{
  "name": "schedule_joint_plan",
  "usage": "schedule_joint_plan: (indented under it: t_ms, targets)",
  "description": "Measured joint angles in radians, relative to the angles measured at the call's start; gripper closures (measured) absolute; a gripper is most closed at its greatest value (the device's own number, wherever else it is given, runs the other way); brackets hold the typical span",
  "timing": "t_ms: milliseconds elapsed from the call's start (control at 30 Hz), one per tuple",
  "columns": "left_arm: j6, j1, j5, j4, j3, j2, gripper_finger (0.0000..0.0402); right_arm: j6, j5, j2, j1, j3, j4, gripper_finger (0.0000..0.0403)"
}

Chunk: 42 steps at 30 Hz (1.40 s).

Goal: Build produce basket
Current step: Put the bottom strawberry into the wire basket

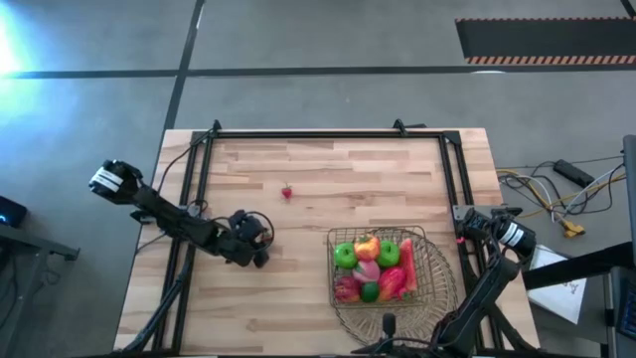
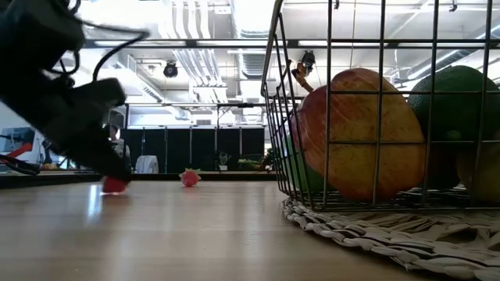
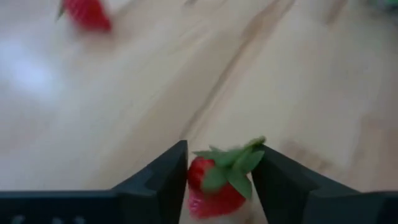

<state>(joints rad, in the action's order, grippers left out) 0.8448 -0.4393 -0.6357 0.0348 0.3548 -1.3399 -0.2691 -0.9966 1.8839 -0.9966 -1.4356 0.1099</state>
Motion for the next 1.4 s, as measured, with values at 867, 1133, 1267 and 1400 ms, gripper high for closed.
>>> schedule_joint_plan:
  t_ms: [867,1133,1267,1400]
  targets:
    - [-0.47,-0.002,0.095,0.2,0.151,0.0,0.0258,-0.008,0.0,0.0,0.028,-0.001,-0.02,0.036]
    - [-0.458,0.088,0.164,0.104,0.261,-0.119,0.0188,-0.008,0.001,0.0,0.048,0.0,-0.039,0.036]
    - [-0.433,0.119,0.164,-0.108,0.378,-0.215,0.02,-0.011,0.001,0.0,0.048,0.0,-0.053,0.036]
    - [-0.431,0.131,0.164,-0.28,0.486,-0.298,0.0219,-0.012,0.002,0.0,0.048,0.0,-0.053,0.036]
